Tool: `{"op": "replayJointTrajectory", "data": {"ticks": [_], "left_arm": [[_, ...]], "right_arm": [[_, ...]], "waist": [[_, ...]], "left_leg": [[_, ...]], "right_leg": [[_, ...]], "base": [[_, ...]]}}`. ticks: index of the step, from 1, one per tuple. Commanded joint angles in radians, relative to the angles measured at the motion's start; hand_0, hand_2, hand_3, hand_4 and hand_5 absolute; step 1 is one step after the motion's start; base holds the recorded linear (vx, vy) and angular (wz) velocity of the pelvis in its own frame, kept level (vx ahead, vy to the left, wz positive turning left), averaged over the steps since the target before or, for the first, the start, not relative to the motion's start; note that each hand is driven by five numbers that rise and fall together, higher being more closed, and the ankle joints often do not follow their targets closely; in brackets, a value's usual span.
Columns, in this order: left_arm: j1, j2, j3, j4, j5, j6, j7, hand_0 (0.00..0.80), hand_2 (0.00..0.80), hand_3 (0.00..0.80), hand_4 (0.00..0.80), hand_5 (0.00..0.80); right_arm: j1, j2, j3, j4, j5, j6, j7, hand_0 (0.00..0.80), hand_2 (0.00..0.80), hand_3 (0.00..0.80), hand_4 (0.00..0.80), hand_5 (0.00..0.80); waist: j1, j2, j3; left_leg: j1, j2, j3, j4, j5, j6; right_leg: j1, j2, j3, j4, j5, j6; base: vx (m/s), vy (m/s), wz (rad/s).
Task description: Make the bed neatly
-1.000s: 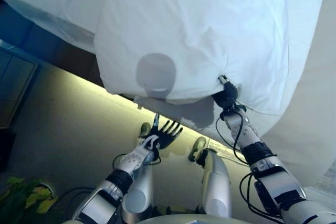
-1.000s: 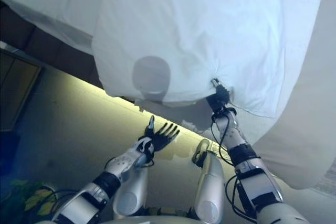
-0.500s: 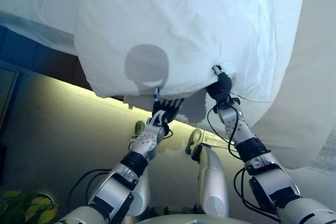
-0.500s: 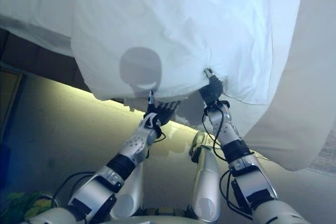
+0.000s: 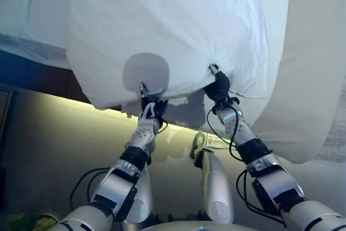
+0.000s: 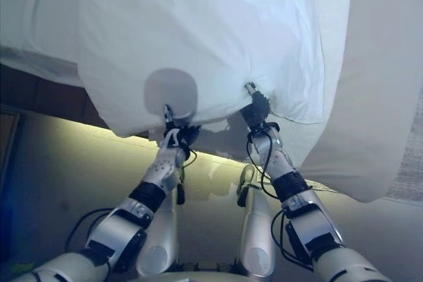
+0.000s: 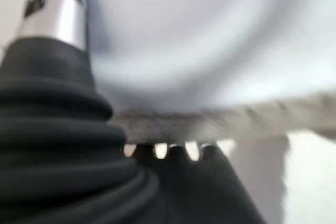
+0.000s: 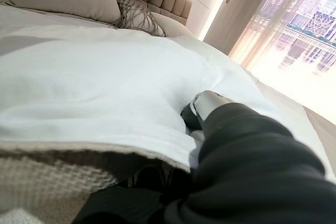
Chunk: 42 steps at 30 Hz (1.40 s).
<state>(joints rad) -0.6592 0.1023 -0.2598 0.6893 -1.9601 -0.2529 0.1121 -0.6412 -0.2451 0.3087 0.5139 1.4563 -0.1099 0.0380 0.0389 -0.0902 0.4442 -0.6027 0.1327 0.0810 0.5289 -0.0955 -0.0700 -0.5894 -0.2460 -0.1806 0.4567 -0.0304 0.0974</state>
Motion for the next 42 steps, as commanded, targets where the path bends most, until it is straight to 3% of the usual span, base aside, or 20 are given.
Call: {"op": "replayJointTrajectory", "data": {"ticks": [1,7,16,26,27,28,29,34,42], "left_arm": [[-0.080,0.042,0.023,0.043,-0.012,0.025,-0.077,0.800,0.800,0.800,0.800,0.800],[-0.105,0.143,0.052,0.068,0.035,0.065,-0.147,0.800,0.800,0.800,0.800,0.800],[-0.027,0.111,0.065,0.010,0.100,0.103,-0.240,0.800,0.800,0.800,0.800,0.800],[0.012,0.089,0.028,-0.121,0.268,0.097,-0.181,0.800,0.800,0.800,0.800,0.800],[0.013,0.089,0.029,-0.142,0.275,0.086,-0.167,0.800,0.800,0.800,0.800,0.800],[0.015,0.086,0.031,-0.157,0.272,0.081,-0.161,0.800,0.800,0.800,0.800,0.800],[0.023,0.083,0.037,-0.172,0.271,0.080,-0.161,0.800,0.800,0.800,0.800,0.800],[0.051,0.083,0.049,-0.231,0.319,0.106,-0.165,0.800,0.800,0.800,0.800,0.800],[0.127,0.149,0.047,-0.312,0.363,0.191,-0.172,0.800,0.800,0.800,0.800,0.800]], "right_arm": [[-0.034,-0.024,-0.012,-0.032,0.018,-0.023,0.058,0.800,0.800,0.800,0.800,0.800],[-0.006,-0.034,-0.009,-0.016,0.029,-0.030,0.064,0.800,0.800,0.800,0.800,0.800],[0.042,-0.042,-0.038,0.020,0.040,-0.061,0.075,0.800,0.800,0.800,0.800,0.800],[0.096,0.002,-0.071,0.085,0.133,-0.156,0.095,0.800,0.800,0.800,0.800,0.800],[0.094,0.005,-0.084,0.117,0.159,-0.161,0.107,0.693,0.693,0.693,0.693,0.693],[0.090,0.007,-0.095,0.152,0.194,-0.162,0.127,0.245,0.245,0.245,0.245,0.245],[0.088,0.009,-0.115,0.193,0.245,-0.162,0.150,0.000,0.000,0.000,0.000,0.000],[0.054,-0.016,-0.263,0.427,0.431,-0.062,0.315,0.000,0.000,0.000,0.000,0.000],[0.034,-0.131,-0.437,0.607,0.516,0.022,0.393,0.000,0.000,0.000,0.000,0.000]], "waist": [[-0.007,0.016,-0.075],[-0.003,0.021,-0.079],[0.015,0.040,-0.072],[0.037,0.044,-0.052],[0.039,0.051,-0.049],[0.042,0.058,-0.046],[0.046,0.068,-0.041],[0.060,0.123,-0.018],[0.079,0.167,0.006]], "left_leg": [[-0.037,0.002,-0.006,-0.104,0.179,-0.024],[-0.013,-0.004,0.000,-0.126,0.178,-0.026],[-0.007,-0.026,-0.008,-0.155,0.183,-0.024],[-0.011,-0.038,-0.020,-0.159,0.181,-0.019],[-0.011,-0.040,-0.020,-0.160,0.180,-0.018],[-0.010,-0.042,-0.020,-0.161,0.180,-0.017],[-0.009,-0.047,-0.019,-0.161,0.178,-0.016],[-0.006,-0.073,-0.014,-0.161,0.168,-0.010],[0.006,-0.088,-0.017,-0.139,0.144,-0.009]], "right_leg": [[0.034,-0.042,-0.026,-0.054,0.118,0.078],[0.062,-0.046,-0.030,-0.078,0.120,0.071],[0.086,-0.055,-0.047,-0.105,0.120,0.073],[0.109,-0.062,-0.066,-0.132,0.141,0.084],[0.110,-0.065,-0.067,-0.133,0.142,0.084],[0.110,-0.069,-0.069,-0.134,0.143,0.085],[0.110,-0.074,-0.069,-0.133,0.142,0.084],[0.105,-0.100,-0.071,-0.120,0.136,0.088],[0.121,-0.128,-0.080,-0.118,0.135,0.096]], "base": [[-0.112,0.051,-0.10],[-0.011,0.028,-0.05],[-0.008,0.015,0.01],[-0.013,-0.030,0.04],[-0.027,0.035,0.01],[-0.028,0.055,0.01],[-0.023,0.068,0.02],[-0.039,0.086,0.10],[-0.008,0.019,0.05]]}}
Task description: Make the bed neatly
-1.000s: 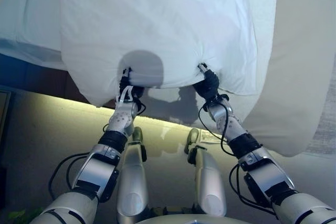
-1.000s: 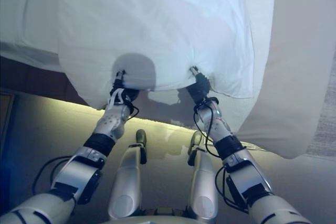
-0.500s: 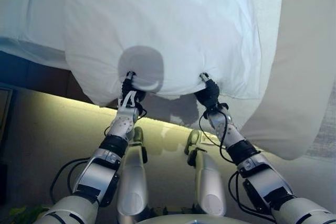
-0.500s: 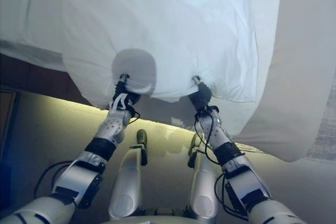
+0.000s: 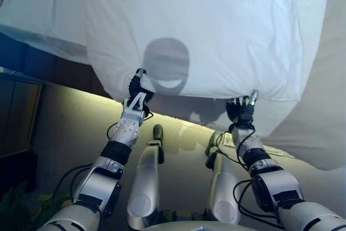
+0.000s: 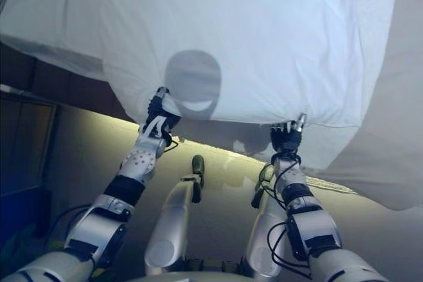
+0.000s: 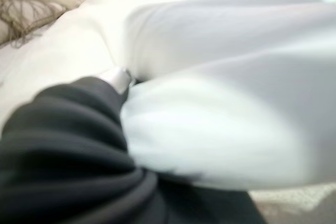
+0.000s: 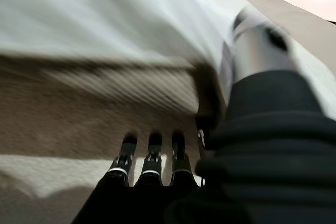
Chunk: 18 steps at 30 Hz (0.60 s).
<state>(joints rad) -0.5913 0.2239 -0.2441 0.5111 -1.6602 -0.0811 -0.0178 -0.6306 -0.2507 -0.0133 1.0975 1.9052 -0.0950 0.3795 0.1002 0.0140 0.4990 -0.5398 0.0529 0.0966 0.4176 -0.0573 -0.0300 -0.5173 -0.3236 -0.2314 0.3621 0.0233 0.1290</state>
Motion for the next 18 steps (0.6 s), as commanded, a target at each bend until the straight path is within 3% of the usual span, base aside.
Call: {"op": "replayJointTrajectory", "data": {"ticks": [1,8,18], "left_arm": [[0.072,0.037,0.042,-0.144,0.056,0.029,-0.045,0.800,0.800,0.800,0.800,0.800],[0.097,0.082,0.070,-0.180,0.031,0.056,-0.059,0.800,0.800,0.800,0.800,0.800],[0.092,0.118,0.080,-0.174,0.011,0.082,-0.052,0.800,0.800,0.800,0.800,0.800]], "right_arm": [[0.023,-0.140,-0.139,0.036,0.067,0.014,0.053,0.000,0.000,0.000,0.000,0.000],[0.008,-0.215,-0.249,0.082,0.067,0.040,0.072,0.000,0.000,0.000,0.000,0.000],[-0.035,-0.304,-0.262,0.083,0.067,0.035,0.097,0.000,0.000,0.000,0.000,0.000]], "waist": [[0.020,0.066,-0.048],[0.032,0.082,-0.041],[0.038,0.082,-0.035]], "left_leg": [[-0.057,-0.011,-0.033,-0.026,0.104,-0.048],[-0.053,-0.023,-0.039,-0.028,0.100,-0.043],[-0.055,-0.032,-0.044,-0.047,0.114,-0.039]], "right_leg": [[0.049,-0.052,-0.029,-0.024,0.081,0.065],[0.046,-0.057,-0.026,-0.024,0.080,0.070],[0.046,-0.051,-0.035,-0.034,0.084,0.072]], "base": [[0.000,0.000,0.00],[0.002,0.000,0.01],[0.000,-0.007,0.00]]}}
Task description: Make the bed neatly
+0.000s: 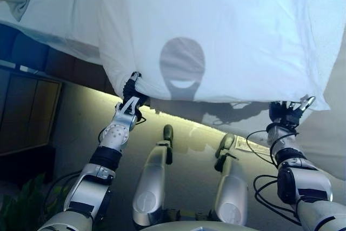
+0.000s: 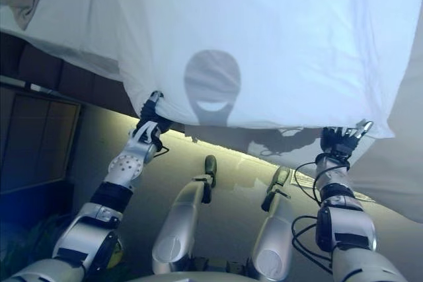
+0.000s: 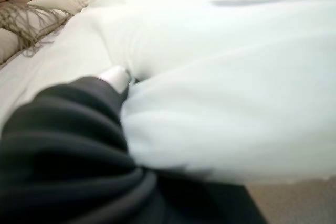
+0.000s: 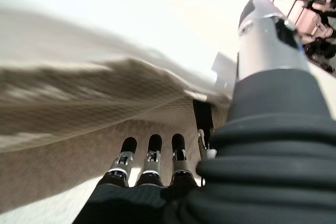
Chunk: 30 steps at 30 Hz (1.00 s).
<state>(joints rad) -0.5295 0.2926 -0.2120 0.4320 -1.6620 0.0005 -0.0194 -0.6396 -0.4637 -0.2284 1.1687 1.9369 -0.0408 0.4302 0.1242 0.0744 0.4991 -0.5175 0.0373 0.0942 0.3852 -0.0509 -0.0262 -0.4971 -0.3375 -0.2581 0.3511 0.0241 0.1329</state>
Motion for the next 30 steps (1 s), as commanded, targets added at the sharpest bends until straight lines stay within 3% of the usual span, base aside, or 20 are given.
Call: {"op": "replayJointTrajectory", "data": {"ticks": [1,2,3,4,5,12,19,30], "left_arm": [[0.026,0.056,0.048,-0.089,0.009,0.005,-0.052,0.800,0.800,0.800,0.800,0.800],[0.023,0.059,0.048,-0.086,0.008,0.007,-0.054,0.800,0.800,0.800,0.800,0.800],[0.021,0.063,0.048,-0.082,0.009,0.009,-0.057,0.800,0.800,0.800,0.800,0.800],[0.017,0.068,0.049,-0.081,0.007,0.013,-0.056,0.800,0.800,0.800,0.800,0.800],[0.013,0.071,0.050,-0.080,0.009,0.014,-0.053,0.800,0.800,0.800,0.800,0.800],[-0.009,0.078,0.054,-0.061,0.015,0.022,-0.061,0.800,0.800,0.800,0.800,0.800],[-0.030,0.073,0.057,-0.051,0.022,0.021,-0.041,0.800,0.800,0.800,0.800,0.800],[-0.014,0.059,0.064,0.016,0.104,-0.015,-0.082,0.800,0.800,0.800,0.800,0.800]], "right_arm": [[-0.026,-0.101,-0.042,0.012,0.035,-0.019,0.047,0.000,0.000,0.000,0.000,0.000],[-0.027,-0.107,-0.037,0.014,0.035,-0.018,0.050,0.041,0.041,0.041,0.041,0.041],[-0.028,-0.114,-0.028,0.018,0.035,-0.020,0.052,0.455,0.455,0.455,0.455,0.455],[-0.030,-0.123,-0.016,0.019,0.035,-0.018,0.042,0.734,0.734,0.734,0.734,0.734],[-0.030,-0.131,-0.006,0.020,0.032,-0.015,0.035,0.800,0.800,0.800,0.800,0.800],[-0.031,-0.145,0.014,0.020,-0.036,0.016,0.015,0.800,0.800,0.800,0.800,0.800],[-0.012,-0.133,0.067,0.028,-0.225,0.038,-0.060,0.800,0.800,0.800,0.800,0.800],[0.095,-0.037,0.115,-0.032,-0.177,0.013,0.026,0.800,0.800,0.800,0.800,0.800]], "waist": [[0.015,0.018,-0.035],[0.015,0.017,-0.034],[0.016,0.015,-0.034],[0.016,0.012,-0.034],[0.016,0.009,-0.034],[0.012,-0.002,-0.027],[0.012,-0.019,-0.022],[-0.017,-0.043,-0.035]], "left_leg": [[-0.078,-0.017,-0.042,-0.015,0.108,-0.042],[-0.078,-0.017,-0.042,-0.014,0.108,-0.042],[-0.079,-0.017,-0.043,-0.013,0.109,-0.042],[-0.080,-0.018,-0.043,-0.014,0.110,-0.041],[-0.080,-0.018,-0.042,-0.017,0.112,-0.040],[-0.081,-0.017,-0.039,-0.019,0.114,-0.036],[-0.076,-0.015,-0.040,-0.019,0.115,-0.033],[-0.034,0.003,-0.029,-0.033,0.103,-0.030]], "right_leg": [[0.025,-0.036,-0.010,-0.023,0.085,0.068],[0.025,-0.036,-0.011,-0.022,0.086,0.068],[0.025,-0.036,-0.012,-0.022,0.087,0.068],[0.023,-0.035,-0.012,-0.022,0.089,0.068],[0.022,-0.034,-0.012,-0.023,0.091,0.069],[0.012,-0.031,-0.009,-0.019,0.096,0.071],[0.015,-0.025,-0.006,-0.017,0.100,0.069],[0.050,-0.001,0.015,-0.041,0.103,0.065]], "base": [[0.001,-0.036,0.04],[0.003,-0.043,0.05],[0.005,-0.036,0.06],[0.005,-0.039,0.06],[0.004,-0.030,0.05],[0.000,-0.004,0.01],[0.000,0.000,0.00],[0.011,0.013,0.01]]}}
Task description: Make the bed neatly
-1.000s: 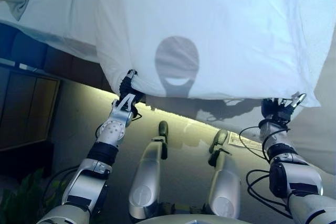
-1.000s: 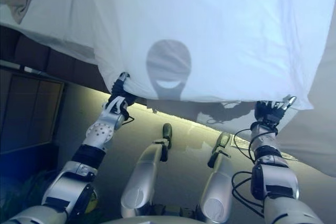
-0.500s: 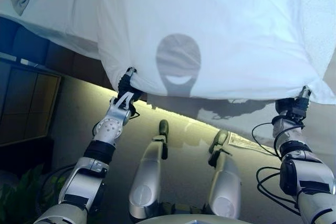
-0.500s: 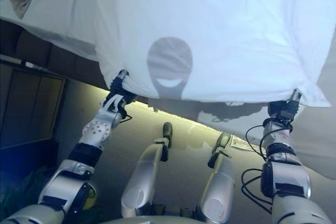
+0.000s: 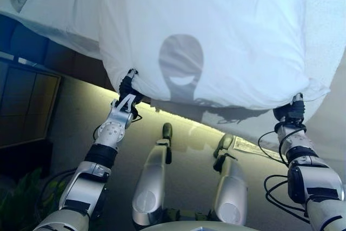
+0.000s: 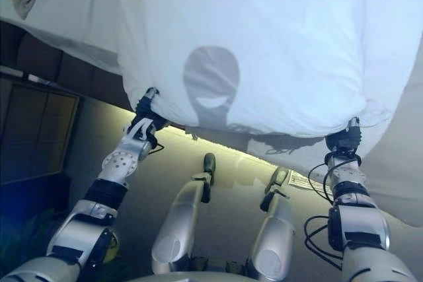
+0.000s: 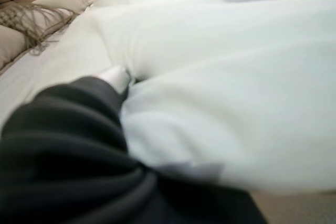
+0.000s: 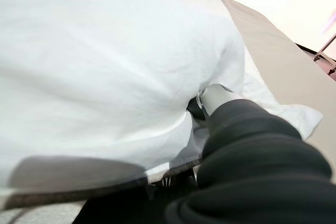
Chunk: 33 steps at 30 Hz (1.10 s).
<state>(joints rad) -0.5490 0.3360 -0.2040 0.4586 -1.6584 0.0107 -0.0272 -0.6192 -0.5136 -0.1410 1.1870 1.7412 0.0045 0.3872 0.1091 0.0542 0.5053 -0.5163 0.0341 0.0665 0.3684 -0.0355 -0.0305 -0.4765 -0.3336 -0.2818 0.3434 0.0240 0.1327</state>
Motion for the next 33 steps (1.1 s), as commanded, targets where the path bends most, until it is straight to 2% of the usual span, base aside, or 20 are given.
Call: {"op": "replayJointTrajectory", "data": {"ticks": [1,4,6,11,13,15,17,18,20,22,25,26,29,30,31,33], "left_arm": [[0.010,0.015,0.050,0.010,0.128,-0.033,-0.075,0.800,0.800,0.800,0.800,0.800],[0.018,0.014,0.043,0.088,0.196,-0.059,-0.092,0.800,0.800,0.800,0.800,0.800],[0.035,-0.001,0.060,0.158,0.183,-0.082,-0.120,0.800,0.800,0.800,0.800,0.800],[0.083,-0.021,0.106,0.245,0.115,-0.119,-0.120,0.800,0.800,0.800,0.800,0.800],[0.114,-0.046,0.146,0.285,0.093,-0.115,-0.127,0.800,0.800,0.800,0.800,0.800],[0.131,-0.068,0.160,0.298,0.110,-0.111,-0.132,0.800,0.800,0.800,0.800,0.800],[0.163,-0.086,0.175,0.307,0.153,-0.116,-0.142,0.800,0.800,0.800,0.800,0.800],[0.180,-0.090,0.180,0.302,0.166,-0.121,-0.137,0.800,0.800,0.800,0.800,0.800],[0.241,-0.089,0.209,0.283,0.176,-0.123,-0.127,0.800,0.800,0.800,0.800,0.800],[0.273,-0.087,0.212,0.272,0.185,-0.122,-0.118,0.800,0.800,0.800,0.800,0.800],[0.263,-0.096,0.200,0.289,0.172,-0.133,-0.108,0.800,0.800,0.800,0.800,0.800],[0.257,-0.095,0.199,0.294,0.154,-0.137,-0.111,0.800,0.800,0.800,0.800,0.800],[0.232,-0.090,0.220,0.321,0.112,-0.146,-0.136,0.800,0.800,0.800,0.800,0.800],[0.237,-0.090,0.225,0.323,0.111,-0.143,-0.144,0.800,0.800,0.800,0.800,0.800],[0.264,-0.096,0.238,0.322,0.137,-0.131,-0.152,0.800,0.800,0.800,0.800,0.800],[0.313,-0.109,0.242,0.309,0.150,-0.119,-0.141,0.800,0.800,0.800,0.800,0.800]], "right_arm": [[0.090,0.026,0.034,-0.068,0.026,-0.038,0.081,0.800,0.800,0.800,0.800,0.800],[0.136,0.051,0.041,-0.147,0.050,-0.031,0.089,0.800,0.800,0.800,0.800,0.800],[0.181,0.086,0.065,-0.228,0.022,-0.049,0.091,0.800,0.800,0.800,0.800,0.800],[0.246,0.130,0.120,-0.369,-0.118,-0.089,0.027,0.800,0.800,0.800,0.800,0.800],[0.283,0.158,0.141,-0.430,-0.191,-0.114,-0.037,0.800,0.800,0.800,0.800,0.800],[0.311,0.173,0.138,-0.447,-0.192,-0.111,-0.050,0.800,0.800,0.800,0.800,0.800],[0.345,0.193,0.129,-0.456,-0.199,-0.101,-0.059,0.800,0.800,0.800,0.800,0.800],[0.355,0.200,0.131,-0.460,-0.202,-0.094,-0.062,0.800,0.800,0.800,0.800,0.800],[0.424,0.246,0.134,-0.470,-0.213,-0.084,-0.040,0.800,0.800,0.800,0.800,0.800],[0.493,0.272,0.133,-0.463,-0.210,-0.087,-0.007,0.800,0.800,0.800,0.800,0.800],[0.512,0.268,0.151,-0.432,-0.171,-0.102,0.000,0.800,0.800,0.800,0.800,0.800],[0.505,0.261,0.160,-0.423,-0.164,-0.103,0.001,0.800,0.800,0.800,0.800,0.800],[0.462,0.239,0.186,-0.415,-0.161,-0.097,-0.006,0.800,0.800,0.800,0.800,0.800],[0.461,0.237,0.188,-0.413,-0.159,-0.096,-0.006,0.800,0.800,0.800,0.800,0.800],[0.466,0.238,0.185,-0.412,-0.158,-0.086,-0.007,0.800,0.800,0.800,0.800,0.800],[0.490,0.242,0.184,-0.438,-0.169,-0.079,-0.025,0.800,0.800,0.800,0.800,0.800]], "waist": [[-0.008,-0.023,-0.049],[-0.028,-0.024,-0.083],[-0.052,-0.020,-0.116],[-0.109,-0.007,-0.176],[-0.132,0.007,-0.218],[-0.139,0.012,-0.240],[-0.140,0.021,-0.258],[-0.137,0.025,-0.258],[-0.138,0.029,-0.266],[-0.140,0.015,-0.282],[-0.145,0.004,-0.291],[-0.146,0.004,-0.289],[-0.155,-0.011,-0.274],[-0.158,-0.016,-0.272],[-0.156,-0.023,-0.274],[-0.147,-0.015,-0.286]], "left_leg": [[-0.021,0.007,0.000,-0.026,0.088,-0.026],[0.040,0.003,0.005,-0.072,0.091,-0.026],[0.093,0.000,0.015,-0.112,0.093,-0.026],[0.179,-0.007,0.033,-0.119,0.064,-0.025],[0.242,-0.019,0.051,-0.130,0.038,-0.019],[0.279,-0.028,0.063,-0.150,0.033,-0.013],[0.320,-0.035,0.082,-0.172,0.031,-0.003],[0.340,-0.032,0.096,-0.179,0.029,0.002],[0.379,-0.022,0.120,-0.196,0.028,0.018],[0.400,-0.024,0.112,-0.211,0.035,0.019],[0.399,-0.018,0.081,-0.223,0.060,0.001],[0.399,-0.015,0.079,-0.227,0.066,-0.004],[0.361,-0.013,0.067,-0.148,0.043,-0.022],[0.349,0.004,0.069,-0.104,0.038,-0.028],[0.340,0.054,0.062,-0.053,0.054,-0.049],[0.364,0.121,0.035,-0.076,0.100,-0.081]], "right_leg": [[0.043,-0.003,0.042,-0.045,0.106,0.067],[0.087,-0.009,0.056,-0.091,0.123,0.072],[0.118,-0.010,0.077,-0.124,0.129,0.072],[0.169,-0.022,0.124,-0.155,0.130,0.060],[0.214,-0.041,0.152,-0.176,0.127,0.054],[0.243,-0.055,0.159,-0.189,0.130,0.055],[0.254,-0.059,0.128,-0.165,0.120,0.055],[0.250,-0.051,0.108,-0.133,0.103,0.053],[0.234,0.034,0.074,-0.031,0.024,0.041],[0.256,0.116,0.057,-0.033,0.005,0.023],[0.297,0.171,0.059,-0.100,0.010,-0.009],[0.302,0.177,0.054,-0.108,0.015,-0.011],[0.312,0.200,0.073,-0.159,0.019,-0.039],[0.313,0.200,0.078,-0.159,0.019,-0.045],[0.326,0.199,0.083,-0.153,0.015,-0.053],[0.350,0.200,0.083,-0.146,0.007,-0.052]], "base": [[0.076,0.063,0.04],[0.104,0.100,-0.05],[0.133,0.190,-0.16],[0.143,0.254,-0.24],[0.223,0.336,-0.24],[0.168,0.242,-0.22],[0.133,0.227,-0.17],[0.127,0.210,-0.41],[0.128,0.098,-0.58],[0.111,-0.122,-0.49],[0.018,-0.149,0.12],[-0.086,-0.123,0.35],[-0.116,-0.053,0.09],[-0.004,-0.027,-0.12],[0.109,0.003,-0.11],[0.213,0.105,-0.03]]}}
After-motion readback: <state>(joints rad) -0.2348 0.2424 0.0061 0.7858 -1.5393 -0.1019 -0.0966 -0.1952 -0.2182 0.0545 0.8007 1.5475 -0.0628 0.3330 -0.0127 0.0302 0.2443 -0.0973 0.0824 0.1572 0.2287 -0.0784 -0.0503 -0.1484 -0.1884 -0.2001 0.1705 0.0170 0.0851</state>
